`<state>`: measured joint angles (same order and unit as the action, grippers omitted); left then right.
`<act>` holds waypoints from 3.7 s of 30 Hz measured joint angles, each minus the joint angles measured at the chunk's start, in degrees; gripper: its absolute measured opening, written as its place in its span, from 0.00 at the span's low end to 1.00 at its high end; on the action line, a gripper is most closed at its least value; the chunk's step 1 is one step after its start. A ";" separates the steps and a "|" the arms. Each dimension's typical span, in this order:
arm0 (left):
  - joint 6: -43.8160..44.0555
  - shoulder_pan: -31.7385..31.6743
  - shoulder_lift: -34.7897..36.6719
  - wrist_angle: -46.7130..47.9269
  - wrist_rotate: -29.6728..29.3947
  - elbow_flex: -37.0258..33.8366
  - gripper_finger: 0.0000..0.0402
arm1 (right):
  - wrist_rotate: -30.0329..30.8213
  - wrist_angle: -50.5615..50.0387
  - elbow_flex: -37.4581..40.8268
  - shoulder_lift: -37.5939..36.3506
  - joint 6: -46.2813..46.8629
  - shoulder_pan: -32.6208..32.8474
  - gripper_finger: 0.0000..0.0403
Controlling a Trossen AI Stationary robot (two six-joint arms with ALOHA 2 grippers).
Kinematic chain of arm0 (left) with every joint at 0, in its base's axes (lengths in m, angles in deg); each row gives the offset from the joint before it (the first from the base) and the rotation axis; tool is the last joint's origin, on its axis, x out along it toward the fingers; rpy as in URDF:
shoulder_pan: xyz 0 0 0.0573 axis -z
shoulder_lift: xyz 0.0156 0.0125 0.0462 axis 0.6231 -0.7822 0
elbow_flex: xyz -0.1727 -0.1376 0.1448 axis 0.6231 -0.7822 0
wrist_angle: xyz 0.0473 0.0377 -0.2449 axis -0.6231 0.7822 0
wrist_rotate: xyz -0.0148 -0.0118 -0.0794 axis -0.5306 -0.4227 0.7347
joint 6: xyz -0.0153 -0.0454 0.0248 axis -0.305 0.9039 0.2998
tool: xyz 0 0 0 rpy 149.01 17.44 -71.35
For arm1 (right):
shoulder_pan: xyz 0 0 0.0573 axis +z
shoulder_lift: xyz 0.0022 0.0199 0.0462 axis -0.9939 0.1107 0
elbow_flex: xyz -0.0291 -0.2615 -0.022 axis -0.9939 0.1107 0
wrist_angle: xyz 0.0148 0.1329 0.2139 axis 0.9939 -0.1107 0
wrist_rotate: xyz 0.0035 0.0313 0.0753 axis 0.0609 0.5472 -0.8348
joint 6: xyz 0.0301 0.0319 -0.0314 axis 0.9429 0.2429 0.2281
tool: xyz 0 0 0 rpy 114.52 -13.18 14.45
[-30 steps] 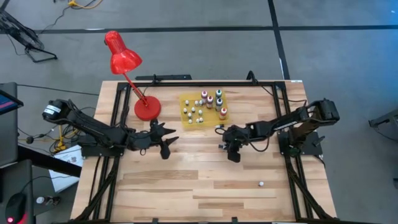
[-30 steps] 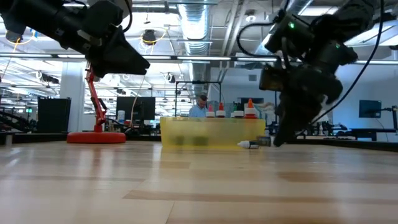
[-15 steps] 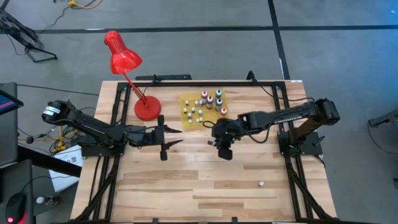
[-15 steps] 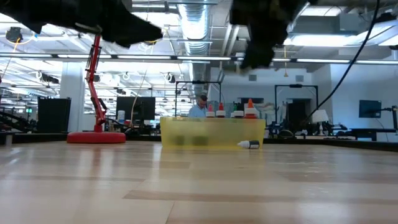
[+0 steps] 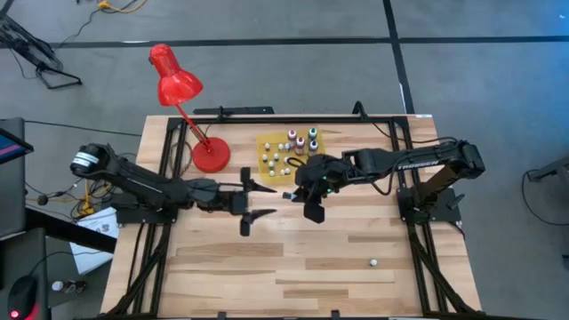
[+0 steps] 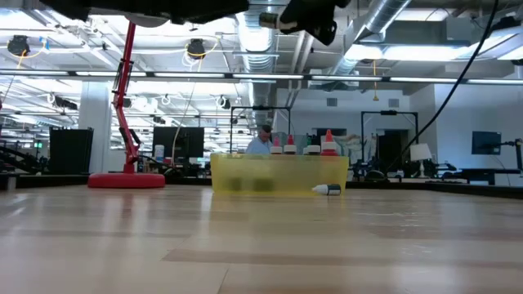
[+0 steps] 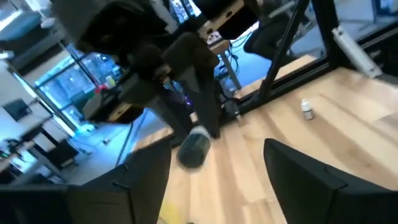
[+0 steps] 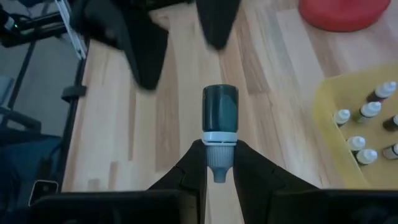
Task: Pick & Place food coloring
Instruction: Put the small green food coloring bottle into the yellow bin
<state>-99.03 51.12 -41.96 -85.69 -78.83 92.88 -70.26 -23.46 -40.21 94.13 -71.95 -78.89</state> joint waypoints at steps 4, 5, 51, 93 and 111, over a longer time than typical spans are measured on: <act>-4.88 0.00 -5.36 -0.30 -1.91 4.68 0.63 | -1.11 0.00 -0.43 0.00 0.63 0.00 0.13; -5.84 -0.03 -6.45 -0.24 -2.97 5.58 0.62 | -2.26 -0.04 -0.43 0.00 0.63 0.00 0.13; 5.08 -0.02 -10.32 6.11 2.56 10.68 0.13 | -7.99 -26.45 -16.58 -0.22 -4.40 -2.26 0.52; 30.96 -4.41 -23.50 -21.90 8.78 10.48 0.14 | 4.56 37.62 40.19 -21.13 -37.27 6.11 0.37; 31.91 -4.57 -23.48 -22.12 7.68 10.50 0.14 | 25.80 19.39 26.90 -20.04 -30.64 10.33 0.53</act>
<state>-67.13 46.55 -65.44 -107.81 -71.15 103.39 -44.46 -4.07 -13.32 74.09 -102.60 -68.56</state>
